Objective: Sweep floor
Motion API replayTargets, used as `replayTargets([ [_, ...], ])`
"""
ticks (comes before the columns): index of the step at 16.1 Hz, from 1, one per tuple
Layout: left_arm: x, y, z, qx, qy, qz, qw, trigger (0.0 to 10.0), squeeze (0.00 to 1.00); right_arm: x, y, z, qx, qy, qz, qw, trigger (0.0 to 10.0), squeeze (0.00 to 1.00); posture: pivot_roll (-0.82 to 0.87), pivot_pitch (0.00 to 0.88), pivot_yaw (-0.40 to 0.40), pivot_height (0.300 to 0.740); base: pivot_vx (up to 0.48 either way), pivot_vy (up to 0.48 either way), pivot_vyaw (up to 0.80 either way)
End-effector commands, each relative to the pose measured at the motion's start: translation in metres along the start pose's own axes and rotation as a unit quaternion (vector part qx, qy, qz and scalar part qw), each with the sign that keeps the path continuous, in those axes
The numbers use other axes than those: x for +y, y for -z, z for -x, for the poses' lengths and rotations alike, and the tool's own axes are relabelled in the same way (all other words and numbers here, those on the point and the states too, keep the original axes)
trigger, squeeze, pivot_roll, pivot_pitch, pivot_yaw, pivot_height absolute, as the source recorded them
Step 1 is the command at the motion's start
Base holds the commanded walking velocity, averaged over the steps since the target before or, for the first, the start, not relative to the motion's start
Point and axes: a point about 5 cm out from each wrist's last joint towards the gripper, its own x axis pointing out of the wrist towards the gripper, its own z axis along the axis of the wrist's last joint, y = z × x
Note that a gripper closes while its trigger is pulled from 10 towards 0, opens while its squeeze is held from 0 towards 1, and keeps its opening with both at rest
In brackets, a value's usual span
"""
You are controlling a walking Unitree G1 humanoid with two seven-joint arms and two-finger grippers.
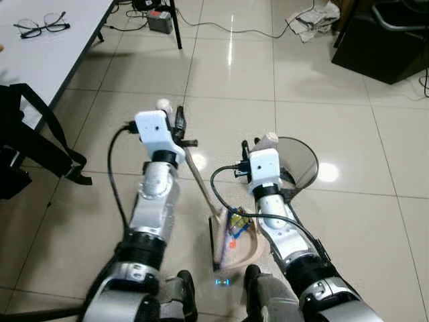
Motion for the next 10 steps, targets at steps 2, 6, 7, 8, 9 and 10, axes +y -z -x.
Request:
replayTargets([
  [2, 0.004, -0.01, 0.001, -0.015, 0.043, -0.04, 0.998, 10.0, 0.0, -0.007, 0.008, 0.006, 0.011, 0.009, -0.01, 1.0, 10.0, 0.0, -0.05, 0.198, 0.055, 0.74, 0.0, 0.0, 0.0],
  [6, 0.018, -0.016, -0.001, 0.001, 0.109, -0.088, 0.99, 10.0, 0.0, -0.022, 0.011, 0.008, 0.012, 0.025, -0.031, 0.999, 10.0, 0.0, -0.04, 0.128, 0.067, 0.74, 0.0, 0.0, 0.0],
  [7, 0.024, -0.019, -0.003, 0.0, 0.113, -0.093, 0.989, 10.0, 0.0, -0.025, 0.011, 0.008, 0.011, 0.027, -0.04, 0.999, 10.0, 0.0, -0.04, 0.109, 0.075, 0.74, 0.0, 0.0, 0.0],
  [8, 0.025, -0.019, -0.003, 0.0, 0.111, -0.094, 0.989, 10.0, 0.0, -0.025, 0.011, 0.008, 0.01, 0.027, -0.042, 0.999, 10.0, 0.0, -0.04, 0.109, 0.075, 0.74, 0.0, 0.0, 0.0],
  [9, 0.028, -0.021, -0.005, -0.001, 0.109, -0.098, 0.989, 10.0, 0.0, -0.026, 0.01, 0.007, 0.009, 0.028, -0.048, 0.998, 10.0, 0.0, -0.03, 0.089, 0.082, 0.74, 0.0, 0.0, 0.0],
  [10, 0.033, -0.023, -0.009, 0.0, 0.106, -0.109, 0.988, 10.0, 0.0, -0.026, 0.009, 0.006, 0.005, 0.024, -0.061, 0.998, 10.0, 0.0, -0.03, 0.073, 0.087, 0.74, 0.0, 0.0, 0.0],
])
